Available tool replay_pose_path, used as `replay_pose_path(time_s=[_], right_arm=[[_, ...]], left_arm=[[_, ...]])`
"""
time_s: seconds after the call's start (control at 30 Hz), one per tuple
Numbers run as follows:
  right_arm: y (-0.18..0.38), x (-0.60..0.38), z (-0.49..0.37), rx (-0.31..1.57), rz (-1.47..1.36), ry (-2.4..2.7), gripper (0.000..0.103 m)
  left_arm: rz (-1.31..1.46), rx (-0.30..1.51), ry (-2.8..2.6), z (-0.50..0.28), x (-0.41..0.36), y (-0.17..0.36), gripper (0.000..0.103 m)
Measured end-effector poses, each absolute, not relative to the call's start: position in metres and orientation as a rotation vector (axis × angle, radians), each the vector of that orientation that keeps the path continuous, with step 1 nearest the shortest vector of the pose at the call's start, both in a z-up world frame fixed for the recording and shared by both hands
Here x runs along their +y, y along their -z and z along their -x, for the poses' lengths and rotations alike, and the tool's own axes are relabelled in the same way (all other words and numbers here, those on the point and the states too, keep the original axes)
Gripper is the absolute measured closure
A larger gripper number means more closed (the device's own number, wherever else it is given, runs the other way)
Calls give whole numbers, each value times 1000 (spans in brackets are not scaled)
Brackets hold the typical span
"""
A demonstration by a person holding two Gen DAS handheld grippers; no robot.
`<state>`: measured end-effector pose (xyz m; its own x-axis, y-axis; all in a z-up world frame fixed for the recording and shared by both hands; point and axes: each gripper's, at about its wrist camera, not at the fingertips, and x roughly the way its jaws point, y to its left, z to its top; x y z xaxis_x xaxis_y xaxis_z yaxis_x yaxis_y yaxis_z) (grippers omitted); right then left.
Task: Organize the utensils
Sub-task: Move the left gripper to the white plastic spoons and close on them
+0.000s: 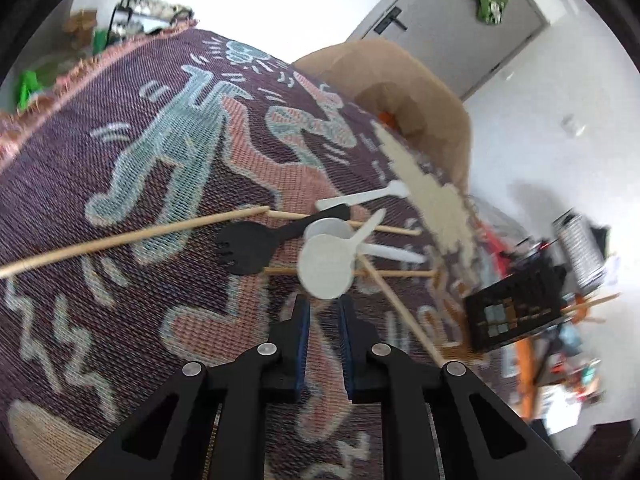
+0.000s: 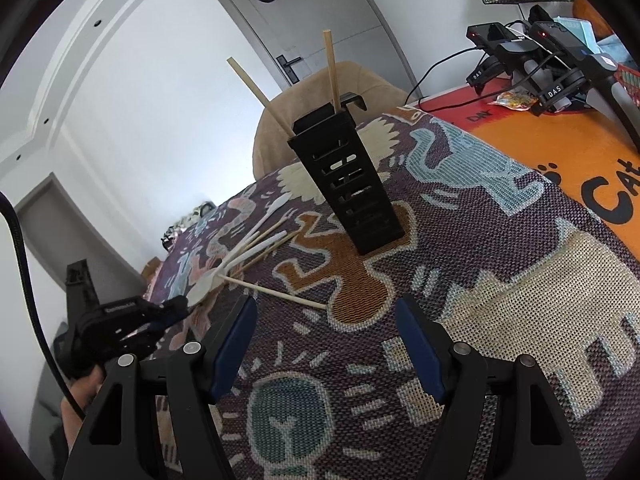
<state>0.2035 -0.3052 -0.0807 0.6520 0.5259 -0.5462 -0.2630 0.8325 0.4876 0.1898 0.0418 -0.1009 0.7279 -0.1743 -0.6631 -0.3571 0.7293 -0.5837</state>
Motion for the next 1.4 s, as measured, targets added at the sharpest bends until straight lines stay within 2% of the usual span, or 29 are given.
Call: replay_pose_path(time_s=[0.33, 0.4, 0.43, 0.47, 0.87, 0.93, 1.07, 1.2, 1.27, 1.4], right_arm=[[83, -305, -206, 744, -393, -465, 30], [84, -307, -207, 743, -395, -464, 30], [85, -307, -208, 744, -396, -463, 30], [85, -308, -208, 744, -398, -461, 30], [86, -313, -208, 740, -403, -452, 30], [87, -313, -208, 743, -403, -454, 30], [88, -309, -209, 754, -395, -461, 30], [90, -305, -208, 761, -388, -464, 30], [90, -304, -208, 763, -384, -463, 30], [91, -301, -208, 770, -378, -462, 30]], left_arm=[[898, 741, -108, -195, 54, 106, 87], [914, 759, -120, -197, 55, 110, 78], [924, 762, -122, -196, 56, 112, 68], [938, 754, -115, -194, 57, 113, 64], [1044, 717, -143, -200, 67, 122, 63], [1048, 707, -146, -200, 67, 122, 65], [1074, 710, -144, -203, 67, 124, 82], [1085, 702, -157, -204, 68, 125, 86], [1083, 699, -155, -204, 70, 125, 98], [1066, 688, -139, -198, 69, 121, 100]])
